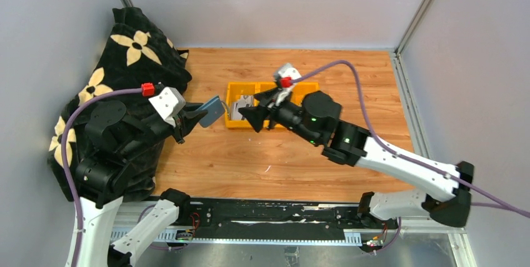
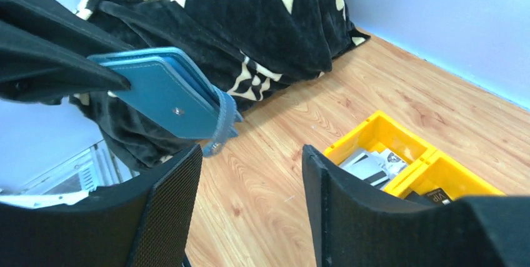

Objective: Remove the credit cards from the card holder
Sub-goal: Open the card holder at the center of the board.

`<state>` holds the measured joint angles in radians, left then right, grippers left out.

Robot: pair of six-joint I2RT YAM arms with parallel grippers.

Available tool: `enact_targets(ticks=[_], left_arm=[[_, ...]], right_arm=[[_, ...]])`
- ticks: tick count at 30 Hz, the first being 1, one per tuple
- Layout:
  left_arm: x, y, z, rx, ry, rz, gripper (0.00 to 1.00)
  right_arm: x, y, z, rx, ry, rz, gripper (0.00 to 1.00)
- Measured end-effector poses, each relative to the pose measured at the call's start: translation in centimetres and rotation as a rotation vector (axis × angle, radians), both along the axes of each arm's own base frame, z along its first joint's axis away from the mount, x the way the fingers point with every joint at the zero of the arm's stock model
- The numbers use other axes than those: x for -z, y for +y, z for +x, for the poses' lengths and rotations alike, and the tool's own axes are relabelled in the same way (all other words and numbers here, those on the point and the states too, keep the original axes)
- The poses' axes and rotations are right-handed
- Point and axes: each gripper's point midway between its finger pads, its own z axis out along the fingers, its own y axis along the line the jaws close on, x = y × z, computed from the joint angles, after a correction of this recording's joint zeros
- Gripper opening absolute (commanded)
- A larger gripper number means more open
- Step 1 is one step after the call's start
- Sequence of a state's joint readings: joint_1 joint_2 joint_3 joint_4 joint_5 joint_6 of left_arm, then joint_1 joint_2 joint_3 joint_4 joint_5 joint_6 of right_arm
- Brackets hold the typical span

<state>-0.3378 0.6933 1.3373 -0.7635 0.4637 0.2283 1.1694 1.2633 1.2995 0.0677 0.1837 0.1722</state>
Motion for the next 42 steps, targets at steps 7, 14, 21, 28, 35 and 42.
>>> enact_targets(ticks=[7, 14, 21, 28, 35, 42], left_arm=[[-1.8, -1.5, -1.5, 0.087, 0.058, -0.09, 0.0], [-4.9, -3.1, -3.2, 0.177, 0.116, -0.238, 0.0], [-6.3, -4.2, -4.7, 0.265, 0.174, -0.325, 0.0], [-7.4, -4.9, -5.8, 0.329, 0.221, -0.39, 0.0], [-8.2, -5.2, -6.4, 0.361, 0.244, -0.432, 0.0], [-8.8, -5.3, -6.6, 0.374, 0.257, -0.46, 0.0]], right_arm=[[1.4, -3.6, -4.2, -0.188, -0.071, 0.104, 0.72], [5.5, -1.9, -5.4, -0.293, -0.074, 0.097, 0.75], [2.3, -0.9, -6.6, -0.396, -0.121, 0.244, 0.78], [-2.3, -1.8, -6.9, -0.41, -0.195, 0.452, 0.8], [-3.4, -1.2, -6.5, -0.414, -0.214, 0.546, 0.73], [-5.9, -2.2, -6.6, -0.399, -0.272, 0.661, 0.66]])
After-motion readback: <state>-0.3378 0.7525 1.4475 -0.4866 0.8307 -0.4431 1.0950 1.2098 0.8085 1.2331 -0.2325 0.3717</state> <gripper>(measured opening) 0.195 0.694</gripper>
